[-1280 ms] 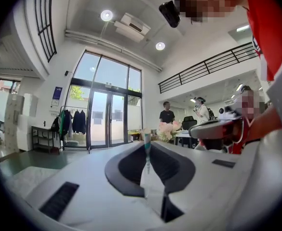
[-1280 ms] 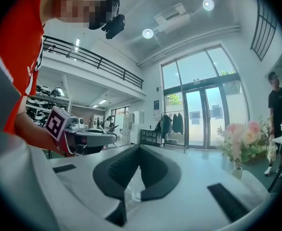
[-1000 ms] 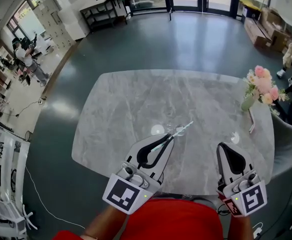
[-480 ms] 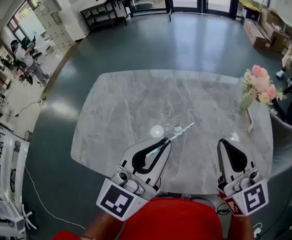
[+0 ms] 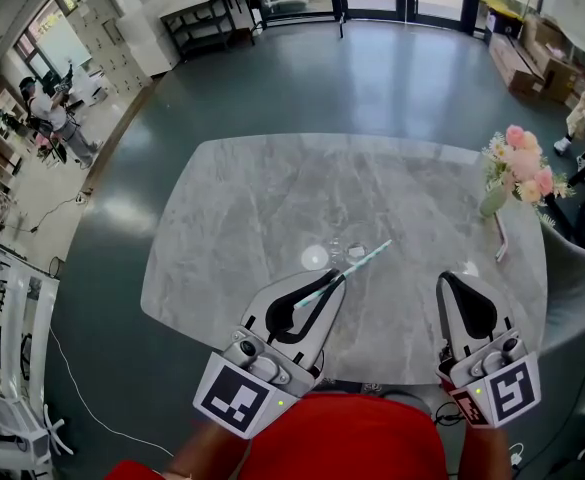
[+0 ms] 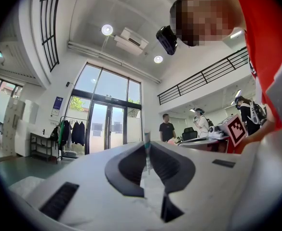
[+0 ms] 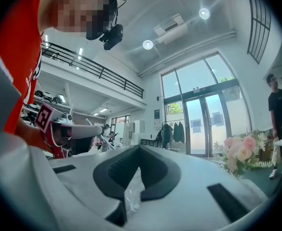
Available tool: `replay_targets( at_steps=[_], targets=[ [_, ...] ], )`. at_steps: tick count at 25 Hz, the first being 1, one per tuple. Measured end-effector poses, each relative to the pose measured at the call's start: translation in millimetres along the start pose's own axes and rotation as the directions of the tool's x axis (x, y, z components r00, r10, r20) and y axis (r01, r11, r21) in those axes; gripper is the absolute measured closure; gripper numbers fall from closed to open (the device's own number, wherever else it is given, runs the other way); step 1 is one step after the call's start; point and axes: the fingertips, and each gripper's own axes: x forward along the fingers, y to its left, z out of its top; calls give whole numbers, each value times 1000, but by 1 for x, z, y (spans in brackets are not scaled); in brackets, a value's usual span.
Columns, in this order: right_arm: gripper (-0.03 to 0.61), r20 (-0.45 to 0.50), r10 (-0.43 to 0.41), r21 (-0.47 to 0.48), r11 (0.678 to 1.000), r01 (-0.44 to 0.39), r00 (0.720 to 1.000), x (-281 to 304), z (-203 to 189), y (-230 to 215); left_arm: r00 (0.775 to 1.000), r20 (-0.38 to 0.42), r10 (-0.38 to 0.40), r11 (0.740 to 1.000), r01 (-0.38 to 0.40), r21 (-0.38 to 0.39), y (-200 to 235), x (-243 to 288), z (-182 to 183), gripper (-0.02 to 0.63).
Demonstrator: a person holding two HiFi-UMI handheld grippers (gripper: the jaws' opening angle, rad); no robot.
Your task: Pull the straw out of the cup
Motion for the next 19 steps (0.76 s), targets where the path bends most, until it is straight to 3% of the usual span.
replay_targets(
  at_steps=[19],
  targets=[
    [571,3,17,-8,1000,-17,1000,-3,3,9,1000,4,9,1000,-9,-2,0,-8,2,581]
  ],
)
